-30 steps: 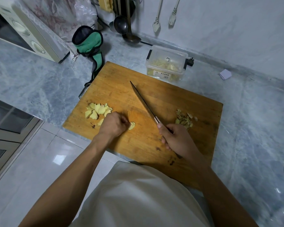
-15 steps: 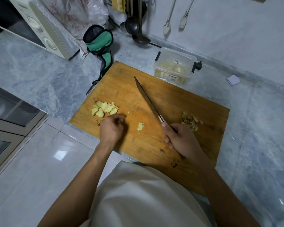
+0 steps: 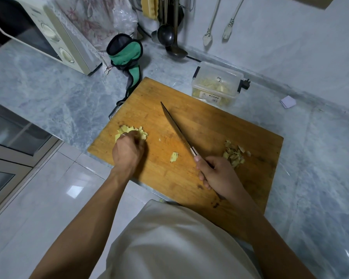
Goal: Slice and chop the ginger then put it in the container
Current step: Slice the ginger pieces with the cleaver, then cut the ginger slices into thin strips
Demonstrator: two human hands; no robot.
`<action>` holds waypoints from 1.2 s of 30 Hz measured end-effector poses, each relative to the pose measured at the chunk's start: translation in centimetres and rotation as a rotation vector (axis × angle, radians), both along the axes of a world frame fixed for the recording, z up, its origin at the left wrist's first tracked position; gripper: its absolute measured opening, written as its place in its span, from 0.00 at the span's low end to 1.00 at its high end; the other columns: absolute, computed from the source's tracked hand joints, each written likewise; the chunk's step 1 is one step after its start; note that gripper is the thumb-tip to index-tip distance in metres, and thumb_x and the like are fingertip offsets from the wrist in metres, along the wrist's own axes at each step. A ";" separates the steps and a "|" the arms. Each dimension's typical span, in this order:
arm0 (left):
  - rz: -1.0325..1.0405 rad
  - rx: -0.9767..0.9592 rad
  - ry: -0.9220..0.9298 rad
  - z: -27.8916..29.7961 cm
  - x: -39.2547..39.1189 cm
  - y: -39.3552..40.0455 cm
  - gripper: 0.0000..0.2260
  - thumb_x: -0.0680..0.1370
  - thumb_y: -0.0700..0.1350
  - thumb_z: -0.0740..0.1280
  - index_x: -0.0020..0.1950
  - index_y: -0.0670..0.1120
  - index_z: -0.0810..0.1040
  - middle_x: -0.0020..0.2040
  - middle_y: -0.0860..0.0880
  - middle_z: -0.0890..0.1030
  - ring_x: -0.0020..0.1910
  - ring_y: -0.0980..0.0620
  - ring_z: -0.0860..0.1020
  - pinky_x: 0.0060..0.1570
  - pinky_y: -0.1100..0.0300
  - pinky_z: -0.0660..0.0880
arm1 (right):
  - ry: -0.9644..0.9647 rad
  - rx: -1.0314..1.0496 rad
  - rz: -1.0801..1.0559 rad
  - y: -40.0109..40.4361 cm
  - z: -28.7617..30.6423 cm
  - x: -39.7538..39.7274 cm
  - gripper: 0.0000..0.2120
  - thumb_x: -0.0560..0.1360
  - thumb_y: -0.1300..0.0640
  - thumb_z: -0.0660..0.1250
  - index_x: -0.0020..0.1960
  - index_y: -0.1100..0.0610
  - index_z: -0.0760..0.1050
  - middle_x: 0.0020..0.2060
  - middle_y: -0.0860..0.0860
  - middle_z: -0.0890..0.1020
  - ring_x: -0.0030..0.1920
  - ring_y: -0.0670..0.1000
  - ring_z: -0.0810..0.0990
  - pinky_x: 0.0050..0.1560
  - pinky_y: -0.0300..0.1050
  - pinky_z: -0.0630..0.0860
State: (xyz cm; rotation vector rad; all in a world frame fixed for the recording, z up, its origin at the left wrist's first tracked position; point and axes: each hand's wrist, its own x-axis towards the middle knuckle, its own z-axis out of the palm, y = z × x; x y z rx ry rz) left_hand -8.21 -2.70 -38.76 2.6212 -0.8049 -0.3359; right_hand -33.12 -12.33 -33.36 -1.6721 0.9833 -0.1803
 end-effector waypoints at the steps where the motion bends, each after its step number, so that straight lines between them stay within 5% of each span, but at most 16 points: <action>1: -0.001 0.015 0.006 0.0 0.1 -0.1 0.16 0.79 0.50 0.68 0.65 0.48 0.78 0.55 0.43 0.83 0.51 0.40 0.81 0.47 0.51 0.78 | 0.002 0.002 0.001 0.0 0.0 0.0 0.28 0.81 0.43 0.62 0.42 0.69 0.77 0.27 0.51 0.79 0.25 0.48 0.75 0.28 0.38 0.71; 11: 0.026 -0.119 0.122 -0.2 0.4 -0.3 0.06 0.78 0.44 0.70 0.54 0.47 0.82 0.49 0.43 0.84 0.47 0.42 0.81 0.47 0.52 0.79 | 0.015 0.001 0.003 -0.1 0.0 0.1 0.28 0.81 0.43 0.62 0.42 0.69 0.76 0.27 0.51 0.79 0.25 0.48 0.75 0.28 0.40 0.71; 19: 0.036 -0.316 0.230 0.2 1.2 0.6 0.11 0.76 0.41 0.71 0.58 0.49 0.81 0.49 0.48 0.84 0.44 0.52 0.81 0.45 0.64 0.73 | 0.029 0.001 0.033 0.0 -0.3 -0.1 0.27 0.82 0.43 0.62 0.40 0.67 0.76 0.27 0.51 0.78 0.25 0.48 0.75 0.30 0.42 0.72; 23: 0.114 -0.402 0.313 0.8 1.3 0.8 0.16 0.73 0.36 0.72 0.55 0.52 0.76 0.43 0.56 0.81 0.44 0.53 0.82 0.48 0.57 0.79 | 0.027 0.008 0.034 0.0 -0.3 0.0 0.27 0.82 0.43 0.62 0.41 0.68 0.76 0.27 0.51 0.79 0.25 0.49 0.75 0.29 0.42 0.72; 29: 0.160 -0.403 0.384 1.5 1.2 1.2 0.30 0.69 0.34 0.73 0.69 0.52 0.74 0.47 0.55 0.82 0.50 0.55 0.80 0.53 0.58 0.78 | 0.030 0.028 0.026 -0.1 -0.3 0.1 0.26 0.82 0.44 0.63 0.42 0.68 0.77 0.27 0.50 0.79 0.25 0.48 0.75 0.28 0.39 0.72; 33: 0.188 -0.470 0.486 1.3 1.2 1.3 0.19 0.71 0.39 0.72 0.60 0.52 0.82 0.50 0.56 0.84 0.53 0.55 0.82 0.55 0.50 0.80 | 0.022 0.018 0.031 0.0 -0.2 0.1 0.27 0.81 0.44 0.62 0.43 0.69 0.76 0.27 0.50 0.79 0.25 0.48 0.75 0.28 0.39 0.71; 36: 0.169 -0.431 0.407 1.2 0.9 1.3 0.13 0.73 0.36 0.72 0.54 0.49 0.85 0.50 0.53 0.85 0.49 0.57 0.82 0.54 0.55 0.80 | 0.014 0.014 0.033 0.0 -0.1 0.1 0.28 0.81 0.43 0.62 0.42 0.70 0.76 0.27 0.50 0.79 0.25 0.48 0.75 0.28 0.40 0.71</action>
